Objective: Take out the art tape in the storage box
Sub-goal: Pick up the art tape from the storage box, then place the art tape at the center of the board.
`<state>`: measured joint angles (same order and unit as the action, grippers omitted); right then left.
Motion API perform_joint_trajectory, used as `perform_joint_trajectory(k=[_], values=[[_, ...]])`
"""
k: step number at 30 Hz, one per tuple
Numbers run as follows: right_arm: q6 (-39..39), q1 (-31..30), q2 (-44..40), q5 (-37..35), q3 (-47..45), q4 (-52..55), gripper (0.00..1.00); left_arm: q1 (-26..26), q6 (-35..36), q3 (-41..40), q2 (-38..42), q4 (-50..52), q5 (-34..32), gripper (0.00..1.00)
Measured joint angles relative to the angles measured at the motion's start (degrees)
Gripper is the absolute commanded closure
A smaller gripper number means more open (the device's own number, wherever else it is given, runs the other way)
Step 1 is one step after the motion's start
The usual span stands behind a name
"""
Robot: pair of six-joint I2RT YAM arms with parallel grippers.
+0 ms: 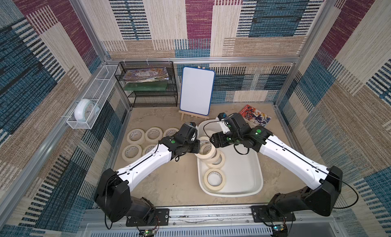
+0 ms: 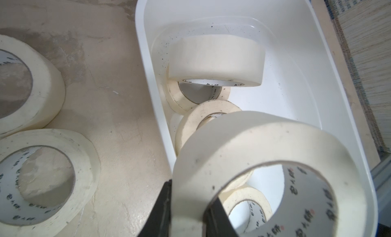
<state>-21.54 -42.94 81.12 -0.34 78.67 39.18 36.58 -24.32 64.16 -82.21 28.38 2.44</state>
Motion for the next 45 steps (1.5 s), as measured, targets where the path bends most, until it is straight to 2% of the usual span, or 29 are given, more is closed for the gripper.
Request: perform_joint_trajectory(k=[3,7,13,17,23,30,35,40,45], values=[[0.02,0.28,-1.75,-1.05,0.39,0.37,0.18,-0.52,0.59,-0.13,0.39,1.64,-1.7,1.0],[0.28,1.77,-3.67,-2.05,0.04,0.37,0.17,-2.93,0.96,-2.19,4.66,4.17,-4.52,1.0],[1.49,5.35,-4.55,-1.38,-3.8,0.24,0.18,-11.89,-0.44,-9.75,16.44,10.1,-7.67,1.0],[2.64,6.38,-4.48,0.61,-4.66,-0.52,0.18,-17.18,-6.08,-17.57,26.69,13.7,-11.82,1.0],[4.44,8.37,-3.98,2.71,-6.14,-2.27,0.18,-18.32,-16.31,-29.2,34.62,17.84,-11.08,1.0],[5.81,10.1,-3.78,4.59,-7.69,-3.74,0.18,-18.34,-20.46,-35.17,32.11,17.49,-9.51,1.0],[5.99,10.88,-3.72,4.7,-9.2,-4.39,0.18,-18.12,-20.06,-35.23,24.57,13.09,-8.83,1.0],[5.97,11.15,-3.65,4.74,-10.03,-4.87,0.18,-17.86,-18.84,-34.58,20.46,8.81,-8.94,1.0],[5.97,11.82,-2.43,4.72,-10.88,-5.84,0.17,-17.84,-17.33,-34.25,18.21,5.7,-9.11,0.92]])
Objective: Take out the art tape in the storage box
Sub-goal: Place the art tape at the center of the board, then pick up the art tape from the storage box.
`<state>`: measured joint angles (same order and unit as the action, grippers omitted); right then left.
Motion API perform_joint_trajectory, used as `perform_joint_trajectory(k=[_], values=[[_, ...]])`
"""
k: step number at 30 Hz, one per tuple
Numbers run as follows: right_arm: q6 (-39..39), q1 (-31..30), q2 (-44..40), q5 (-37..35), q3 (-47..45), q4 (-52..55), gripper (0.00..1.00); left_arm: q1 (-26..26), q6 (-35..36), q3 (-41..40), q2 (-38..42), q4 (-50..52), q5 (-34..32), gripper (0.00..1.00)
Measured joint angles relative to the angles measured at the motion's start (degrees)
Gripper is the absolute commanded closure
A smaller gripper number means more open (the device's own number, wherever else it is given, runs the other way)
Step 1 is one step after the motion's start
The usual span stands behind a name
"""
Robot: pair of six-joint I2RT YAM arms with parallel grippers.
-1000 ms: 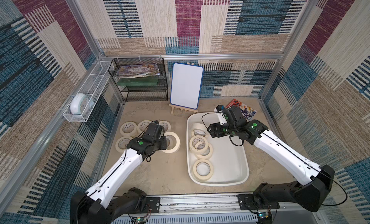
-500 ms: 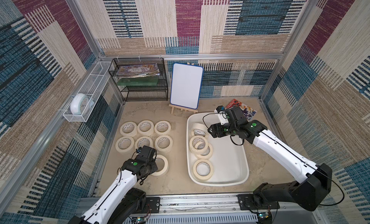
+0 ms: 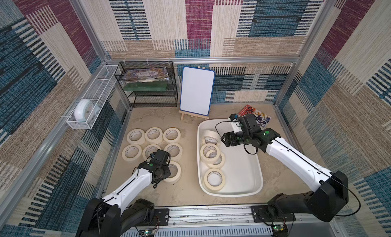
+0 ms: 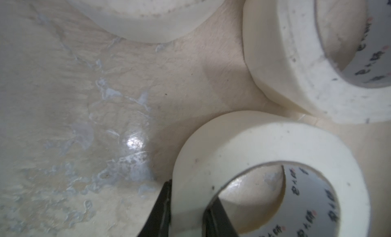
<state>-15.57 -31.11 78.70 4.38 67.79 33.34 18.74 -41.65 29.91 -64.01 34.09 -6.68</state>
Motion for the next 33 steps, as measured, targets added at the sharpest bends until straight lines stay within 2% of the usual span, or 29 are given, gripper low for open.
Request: perform_joint_trajectory(k=[5,13,18,24,33], values=[[0.46,0.26,2.6,0.83,-0.02,-1.07,0.16,0.0,0.74,-0.02,1.25,-0.22,-0.02,0.72],[5.42,0.24,8.59,4.37,2.67,-1.9,0.15,-0.02,1.14,-0.02,4.04,-0.15,0.04,0.52],[7.74,0.09,10.14,4.68,3.06,-2.54,0.14,0.02,1.42,0.46,4.24,0.28,0.57,0.49],[9.94,-1.55,11.67,4.33,3.13,-4.11,0.09,1.53,3.15,6.88,5.33,2.51,0.57,0.48],[12.63,-3.15,17.49,-2.4,5.86,-5.86,0.09,5.79,6.21,16.92,0.26,2.99,-0.92,0.47]])
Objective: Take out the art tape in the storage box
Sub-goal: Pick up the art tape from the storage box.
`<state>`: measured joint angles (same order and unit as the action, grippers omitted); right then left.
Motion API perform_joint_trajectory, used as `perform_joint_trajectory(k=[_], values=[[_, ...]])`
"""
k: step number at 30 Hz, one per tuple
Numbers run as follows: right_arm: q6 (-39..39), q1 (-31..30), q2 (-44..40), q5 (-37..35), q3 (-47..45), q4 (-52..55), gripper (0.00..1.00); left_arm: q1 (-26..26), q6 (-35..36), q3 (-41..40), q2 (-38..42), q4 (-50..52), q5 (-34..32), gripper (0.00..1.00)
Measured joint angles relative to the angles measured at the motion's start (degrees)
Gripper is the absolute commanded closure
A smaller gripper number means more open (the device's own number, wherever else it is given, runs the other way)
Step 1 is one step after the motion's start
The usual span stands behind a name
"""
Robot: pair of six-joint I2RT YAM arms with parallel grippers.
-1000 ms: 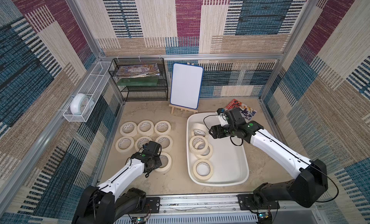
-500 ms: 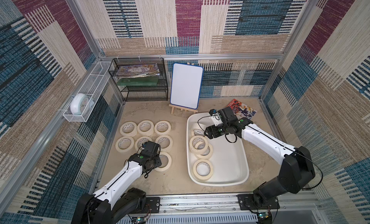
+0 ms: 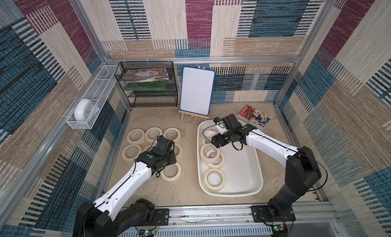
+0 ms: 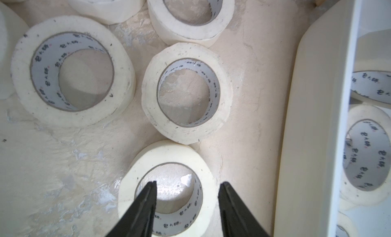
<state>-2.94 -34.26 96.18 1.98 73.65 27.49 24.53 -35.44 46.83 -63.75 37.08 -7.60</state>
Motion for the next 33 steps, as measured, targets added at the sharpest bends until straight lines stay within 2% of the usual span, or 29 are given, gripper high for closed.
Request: perform_joint_trajectory(k=[4,6,8,10,11,12,17,23,29,33], values=[[0.79,-0.11,2.69,-1.75,2.56,-1.64,0.16,0.81,1.62,2.84,-2.4,-0.35,-0.13,0.48],[1.03,-0.13,4.24,-1.68,3.89,-1.75,0.26,0.87,2.64,4.0,-3.48,-0.55,-0.02,0.47],[1.33,-0.15,5.2,-0.9,4.48,-1.9,0.46,1.03,3.02,5.07,-4.26,-0.87,0.04,0.47],[1.42,-0.22,5.44,-0.37,4.74,-1.68,0.81,1.2,3.72,5.99,-4.68,-1.11,0.07,0.47],[1.64,-0.24,5.4,-0.24,4.85,-1.44,0.93,1.2,4.15,6.34,-4.83,-1.07,0.09,0.47],[1.57,-0.28,5.22,-0.66,5.01,-0.94,1.0,1.22,4.39,6.99,-5.09,-1.03,0.11,0.47],[0.09,-0.22,1.42,-1.42,5.51,3.34,1.0,2.43,6.91,12.37,-7.82,-1.18,0.35,0.44],[-6.29,0.04,-4.76,-1.27,6.69,8.61,1.0,8.81,8.87,18.05,-13.49,-3.08,2.4,0.39],[-9.49,0.15,-8.13,5.66,6.47,11.8,1.0,11.74,10.21,18.86,-15.87,-8.68,9.18,0.29],[-9.88,0.15,-9.01,11.78,5.4,12.48,1.0,13.25,11.19,19.85,-17.42,-11.78,12.24,0.25]])
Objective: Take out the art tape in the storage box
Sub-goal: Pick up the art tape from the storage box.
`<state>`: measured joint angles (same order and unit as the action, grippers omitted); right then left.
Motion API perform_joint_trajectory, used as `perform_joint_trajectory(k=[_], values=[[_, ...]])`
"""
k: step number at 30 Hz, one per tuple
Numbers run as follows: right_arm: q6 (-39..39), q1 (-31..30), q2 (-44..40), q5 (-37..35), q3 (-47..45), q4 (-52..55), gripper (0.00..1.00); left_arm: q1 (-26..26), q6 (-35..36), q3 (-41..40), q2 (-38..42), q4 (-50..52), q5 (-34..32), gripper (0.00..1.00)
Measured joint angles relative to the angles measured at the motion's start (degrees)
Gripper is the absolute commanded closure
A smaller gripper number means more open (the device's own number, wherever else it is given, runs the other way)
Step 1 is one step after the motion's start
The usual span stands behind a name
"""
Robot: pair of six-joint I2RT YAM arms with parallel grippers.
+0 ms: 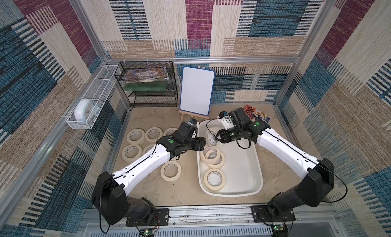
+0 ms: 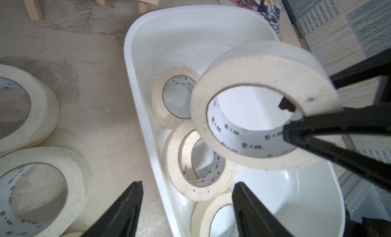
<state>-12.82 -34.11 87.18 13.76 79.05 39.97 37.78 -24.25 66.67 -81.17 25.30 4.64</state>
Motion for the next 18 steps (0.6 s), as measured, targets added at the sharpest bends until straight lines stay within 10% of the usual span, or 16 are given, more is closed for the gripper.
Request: perform_joint_trajectory(k=[8,14,18], values=[[0.04,-0.04,-2.29,9.4,-2.75,-0.07,1.0,0.57,0.2,-0.04,-4.52,-5.25,0.04,0.3],[-0.07,0.09,-3.96,11.3,-3.93,-1.44,1.0,1.64,-0.07,0.63,-7.04,-6.4,-0.17,0.86],[-0.15,0.28,-4.0,11.61,-4.44,-2.51,1.0,2.25,0.22,1.75,-7.02,-4.44,-1.11,1.0]])
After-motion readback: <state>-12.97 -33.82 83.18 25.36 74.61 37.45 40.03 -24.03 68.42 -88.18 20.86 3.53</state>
